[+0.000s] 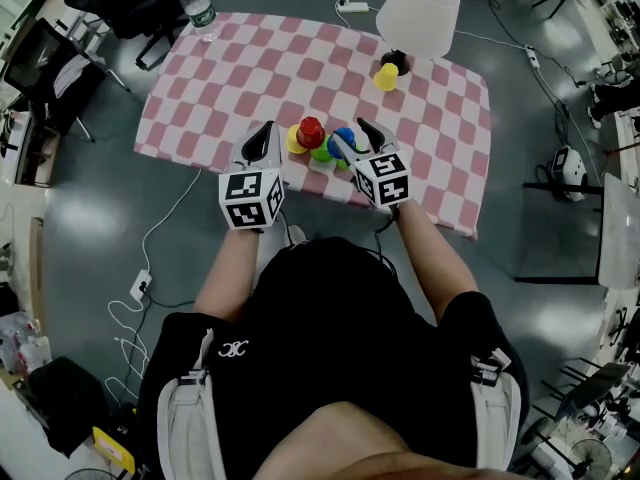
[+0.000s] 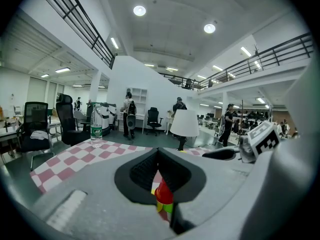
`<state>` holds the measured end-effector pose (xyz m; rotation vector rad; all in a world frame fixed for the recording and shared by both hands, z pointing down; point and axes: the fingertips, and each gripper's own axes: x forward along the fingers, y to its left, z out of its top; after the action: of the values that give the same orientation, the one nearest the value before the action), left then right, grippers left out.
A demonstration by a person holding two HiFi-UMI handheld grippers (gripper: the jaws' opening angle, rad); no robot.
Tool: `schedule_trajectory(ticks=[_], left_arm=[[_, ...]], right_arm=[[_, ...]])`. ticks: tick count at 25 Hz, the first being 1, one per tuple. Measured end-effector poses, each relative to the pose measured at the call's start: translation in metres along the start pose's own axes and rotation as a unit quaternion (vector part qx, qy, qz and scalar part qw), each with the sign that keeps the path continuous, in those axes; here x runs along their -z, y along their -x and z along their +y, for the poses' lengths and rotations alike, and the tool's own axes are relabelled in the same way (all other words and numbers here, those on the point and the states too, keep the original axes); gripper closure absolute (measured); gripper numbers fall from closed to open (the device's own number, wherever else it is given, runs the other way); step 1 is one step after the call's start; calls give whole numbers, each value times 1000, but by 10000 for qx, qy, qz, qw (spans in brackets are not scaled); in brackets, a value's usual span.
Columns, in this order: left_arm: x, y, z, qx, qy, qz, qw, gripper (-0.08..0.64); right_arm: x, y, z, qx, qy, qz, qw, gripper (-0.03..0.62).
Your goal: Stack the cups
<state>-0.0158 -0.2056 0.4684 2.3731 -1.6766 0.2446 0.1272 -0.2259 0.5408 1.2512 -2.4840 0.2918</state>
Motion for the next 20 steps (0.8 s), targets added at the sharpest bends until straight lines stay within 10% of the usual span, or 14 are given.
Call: schedule_trajectory(ticks=[13,16,20], left_arm=[[-29,-14,-18,313,-123,-237,9992,545],[-35,-19,-25,414,-168,-279,9986,545],[-42,-26,-32,515,-182,-320,9980,545]], right_arm=[[-91,43,-45,1217,-531,-1905,9727,358],[-103,61,-62,1817,-480,-2122,9590,564],[-110,75,-74,2147,-344,-2165,9518,589]])
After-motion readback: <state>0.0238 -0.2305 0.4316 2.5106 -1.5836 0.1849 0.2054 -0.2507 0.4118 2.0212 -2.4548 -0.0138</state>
